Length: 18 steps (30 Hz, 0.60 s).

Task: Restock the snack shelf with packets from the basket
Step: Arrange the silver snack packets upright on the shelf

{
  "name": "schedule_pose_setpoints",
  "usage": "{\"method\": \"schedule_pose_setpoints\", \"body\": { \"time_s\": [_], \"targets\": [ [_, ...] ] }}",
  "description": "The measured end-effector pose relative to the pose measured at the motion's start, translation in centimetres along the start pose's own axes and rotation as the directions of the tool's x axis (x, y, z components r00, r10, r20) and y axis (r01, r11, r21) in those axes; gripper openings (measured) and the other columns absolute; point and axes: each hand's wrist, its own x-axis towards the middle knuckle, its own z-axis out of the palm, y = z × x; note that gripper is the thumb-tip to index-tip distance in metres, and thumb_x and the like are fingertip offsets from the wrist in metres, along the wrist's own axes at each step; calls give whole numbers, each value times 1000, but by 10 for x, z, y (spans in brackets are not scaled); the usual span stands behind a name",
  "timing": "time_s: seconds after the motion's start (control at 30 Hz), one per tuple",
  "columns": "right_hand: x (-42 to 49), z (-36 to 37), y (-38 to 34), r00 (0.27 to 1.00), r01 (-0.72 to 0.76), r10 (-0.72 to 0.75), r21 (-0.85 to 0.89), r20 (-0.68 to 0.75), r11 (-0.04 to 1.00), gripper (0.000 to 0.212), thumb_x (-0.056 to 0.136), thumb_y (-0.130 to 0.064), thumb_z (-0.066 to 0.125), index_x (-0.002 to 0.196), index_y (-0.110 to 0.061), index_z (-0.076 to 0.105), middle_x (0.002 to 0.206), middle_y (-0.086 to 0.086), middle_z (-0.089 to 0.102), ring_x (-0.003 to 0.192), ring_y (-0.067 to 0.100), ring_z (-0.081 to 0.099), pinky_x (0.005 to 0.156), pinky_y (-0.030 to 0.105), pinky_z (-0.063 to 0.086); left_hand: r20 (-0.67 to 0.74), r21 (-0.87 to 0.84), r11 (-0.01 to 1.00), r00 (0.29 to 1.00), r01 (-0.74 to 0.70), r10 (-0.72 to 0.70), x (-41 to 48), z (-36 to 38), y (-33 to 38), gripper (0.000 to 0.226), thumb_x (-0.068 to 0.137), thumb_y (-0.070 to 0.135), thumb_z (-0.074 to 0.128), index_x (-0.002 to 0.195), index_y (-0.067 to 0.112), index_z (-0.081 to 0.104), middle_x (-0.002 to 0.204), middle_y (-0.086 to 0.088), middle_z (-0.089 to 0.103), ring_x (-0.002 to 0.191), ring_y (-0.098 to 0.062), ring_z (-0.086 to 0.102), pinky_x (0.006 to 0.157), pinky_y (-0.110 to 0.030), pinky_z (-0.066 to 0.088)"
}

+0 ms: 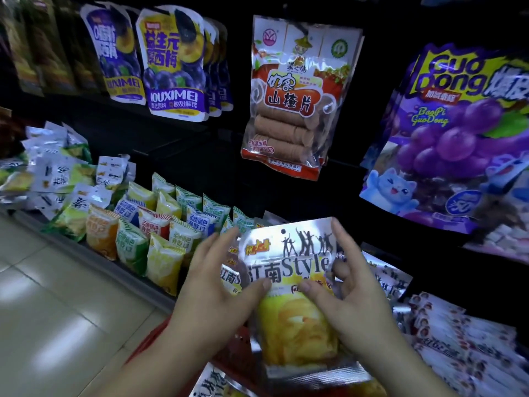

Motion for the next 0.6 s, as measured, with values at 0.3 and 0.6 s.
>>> {"method": "schedule_pose_setpoints", "body": {
  "time_s": [0.3,0.6],
  "targets": [
    [-2,2,0,994,-61,38,224,106,973,79,80,-13,83,139,-54,51,124,-39,60,105,-23,59,75,13,57,77,-518,821,969,241,-235,-3,7,15,72,92,16,74,149,44,39,122,2,74,105,-18,74,81,-41,64],
    [1,4,3,992,-124,122,215,21,969,50,80,-19,83,123,-42,69,122,-10,70,85,14,76,63,26,59,280,-348,901,946,260,-165,-8,3,8,83,71,55,86,139,66,40,146,14,57,131,-20,58,107,-46,50]
  ]
}}
